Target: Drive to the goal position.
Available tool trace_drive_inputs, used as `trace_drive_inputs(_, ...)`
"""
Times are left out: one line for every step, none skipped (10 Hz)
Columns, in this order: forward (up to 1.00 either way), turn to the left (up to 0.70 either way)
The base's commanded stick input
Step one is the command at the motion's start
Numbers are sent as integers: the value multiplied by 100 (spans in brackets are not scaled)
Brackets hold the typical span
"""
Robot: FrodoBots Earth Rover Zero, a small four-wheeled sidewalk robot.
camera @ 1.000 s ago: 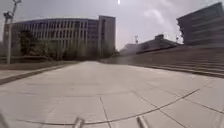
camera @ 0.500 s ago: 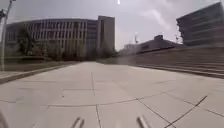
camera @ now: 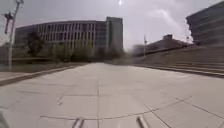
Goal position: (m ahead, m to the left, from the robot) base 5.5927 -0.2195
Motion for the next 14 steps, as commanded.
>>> trace_drive_inputs(70, 0)
trace_drive_inputs(70, 0)
trace_drive_inputs(70, 0)
trace_drive_inputs(70, 0)
trace_drive_inputs(70, 0)
trace_drive_inputs(70, 0)
trace_drive_inputs(70, 0)
trace_drive_inputs(70, 0)
trace_drive_inputs(70, 0)
trace_drive_inputs(70, 0)
trace_drive_inputs(70, 0)
trace_drive_inputs(70, 0)
trace_drive_inputs(70, 0)
trace_drive_inputs(70, 0)
